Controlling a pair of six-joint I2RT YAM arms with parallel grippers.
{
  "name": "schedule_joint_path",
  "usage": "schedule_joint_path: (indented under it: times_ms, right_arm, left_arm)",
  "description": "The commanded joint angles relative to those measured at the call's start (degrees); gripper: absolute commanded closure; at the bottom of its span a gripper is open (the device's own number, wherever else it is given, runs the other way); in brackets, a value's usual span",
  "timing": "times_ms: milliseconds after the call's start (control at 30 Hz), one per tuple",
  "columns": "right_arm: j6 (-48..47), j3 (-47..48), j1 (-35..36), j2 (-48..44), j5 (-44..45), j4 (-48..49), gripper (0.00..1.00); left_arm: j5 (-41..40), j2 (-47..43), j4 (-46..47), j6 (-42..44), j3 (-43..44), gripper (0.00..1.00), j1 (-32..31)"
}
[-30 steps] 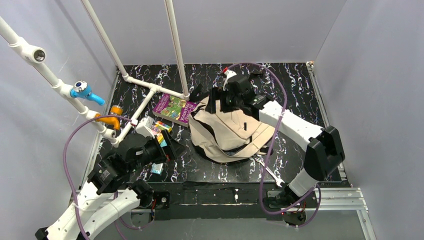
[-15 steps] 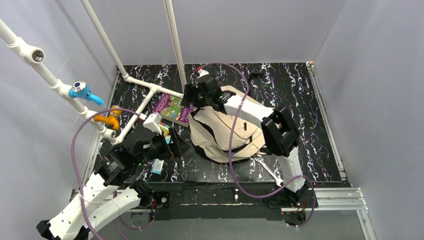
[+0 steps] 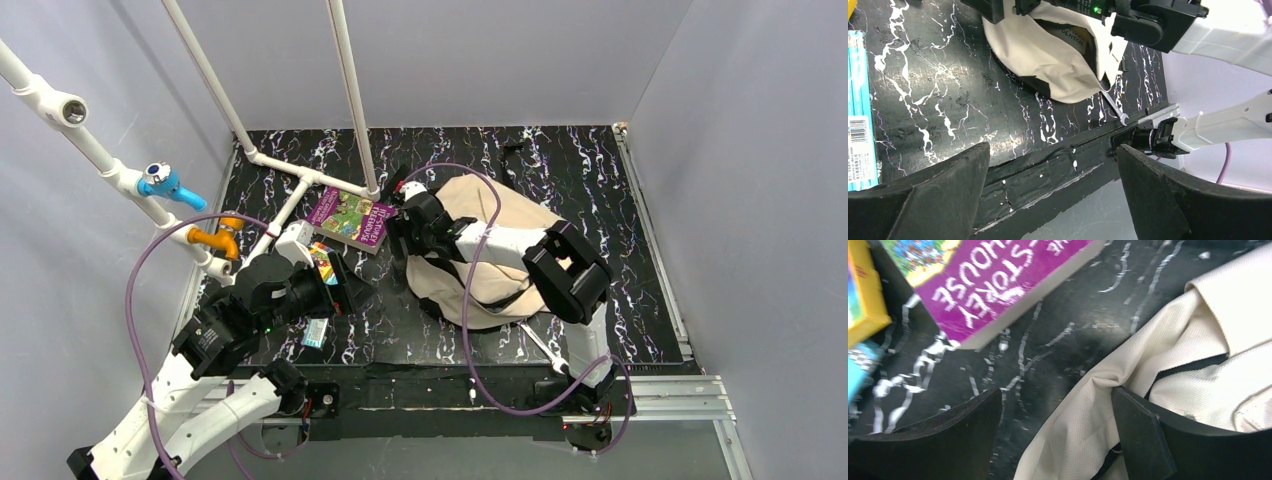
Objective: Pack the student bag
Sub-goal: Adjust the student bag at the center of the board, then pick up the book from the center of the board.
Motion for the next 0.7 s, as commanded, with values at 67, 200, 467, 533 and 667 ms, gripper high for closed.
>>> schedule_joint_path:
  times_ms: [67,200,467,533,667]
  right_arm:
    - [-20.59,2.66,0.1,-1.71,6.19,-7.73,0.1]
    - [-26.52,7.27,4.08,-1.06,6.83,-6.83,0.09]
    - [-38.0,12.71,9.36,5.21,8.7,2.2,0.07]
    - [-40.6,15.36,9.52,8.47,9.54,3.17,0.07]
    - [-43.46,24.65,9.52,16.97,12.56,0.02,0.08]
  left_arm:
    - [-0.44,0.62,-1.21,0.92,2.07,0.02,0.17]
    - [-0.36,-0.06,-1.93,0.58,3.4,0.02,0.15]
    - [-1.67,-1.51,-4.97,-0.15,4.23,0.02,0.1]
    - [-2.13,-1.92,-5.32,-0.74,4.29,0.02,0.16]
    - [-2.97,-2.63,-5.8,-2.63,3.34,0.02,0.15]
